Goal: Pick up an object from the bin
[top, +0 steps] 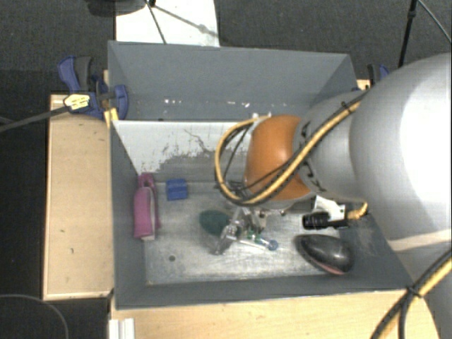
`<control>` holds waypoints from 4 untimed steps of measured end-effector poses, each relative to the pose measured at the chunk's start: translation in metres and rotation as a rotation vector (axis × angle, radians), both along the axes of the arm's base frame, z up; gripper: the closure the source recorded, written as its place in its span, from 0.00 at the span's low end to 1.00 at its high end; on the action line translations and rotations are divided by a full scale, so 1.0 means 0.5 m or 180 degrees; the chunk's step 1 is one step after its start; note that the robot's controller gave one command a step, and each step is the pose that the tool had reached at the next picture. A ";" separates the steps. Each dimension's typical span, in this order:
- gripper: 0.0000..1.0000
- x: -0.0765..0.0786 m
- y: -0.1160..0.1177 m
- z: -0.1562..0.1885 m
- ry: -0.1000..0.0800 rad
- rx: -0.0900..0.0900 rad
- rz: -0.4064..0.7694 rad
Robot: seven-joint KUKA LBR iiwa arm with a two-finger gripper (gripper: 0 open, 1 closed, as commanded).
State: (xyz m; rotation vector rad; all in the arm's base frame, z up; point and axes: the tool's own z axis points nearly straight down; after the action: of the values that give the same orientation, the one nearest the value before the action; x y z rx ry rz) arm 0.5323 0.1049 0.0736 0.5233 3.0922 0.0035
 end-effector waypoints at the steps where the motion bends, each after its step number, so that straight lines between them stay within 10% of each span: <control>1: 1.00 0.005 0.000 0.003 -0.0024 0.0001 -0.0003; 4: 1.00 0.010 0.001 0.094 -0.0003 0.0002 0.0013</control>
Offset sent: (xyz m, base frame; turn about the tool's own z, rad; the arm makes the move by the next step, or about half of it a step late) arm 0.0000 0.0000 0.0000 0.0000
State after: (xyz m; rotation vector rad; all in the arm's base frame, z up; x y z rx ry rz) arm 0.5373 0.1055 0.1208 0.5170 3.0925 0.0049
